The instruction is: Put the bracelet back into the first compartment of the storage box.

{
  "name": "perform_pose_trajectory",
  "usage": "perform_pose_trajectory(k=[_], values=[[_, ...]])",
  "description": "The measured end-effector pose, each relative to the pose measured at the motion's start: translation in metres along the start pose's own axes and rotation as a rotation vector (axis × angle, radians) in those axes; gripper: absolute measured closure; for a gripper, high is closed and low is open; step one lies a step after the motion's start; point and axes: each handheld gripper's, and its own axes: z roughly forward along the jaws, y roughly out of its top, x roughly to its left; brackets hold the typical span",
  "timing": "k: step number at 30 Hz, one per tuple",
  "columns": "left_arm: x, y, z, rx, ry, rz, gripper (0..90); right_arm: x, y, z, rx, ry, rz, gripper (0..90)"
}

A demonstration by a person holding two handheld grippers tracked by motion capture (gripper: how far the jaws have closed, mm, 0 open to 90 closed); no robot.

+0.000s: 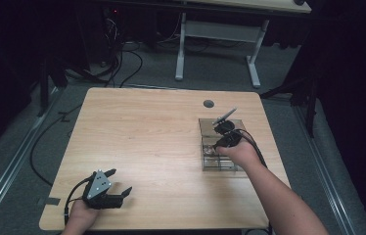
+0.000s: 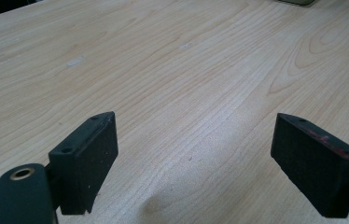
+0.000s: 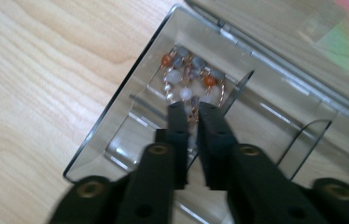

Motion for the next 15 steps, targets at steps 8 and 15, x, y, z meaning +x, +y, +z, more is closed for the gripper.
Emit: perform_pose_trajectory(k=[8, 15], values=[[0.0, 0.0, 0.0, 0.002, -0.001, 0.002, 15.4, 0.009, -0.025, -0.009, -0.032, 0.031, 0.007, 90.0], [0.0, 0.0, 0.0, 0.002, 0.001, 0.001, 15.4, 0.015, -0.039, -0.018, -0.058, 0.041, 0.002, 90.0]])
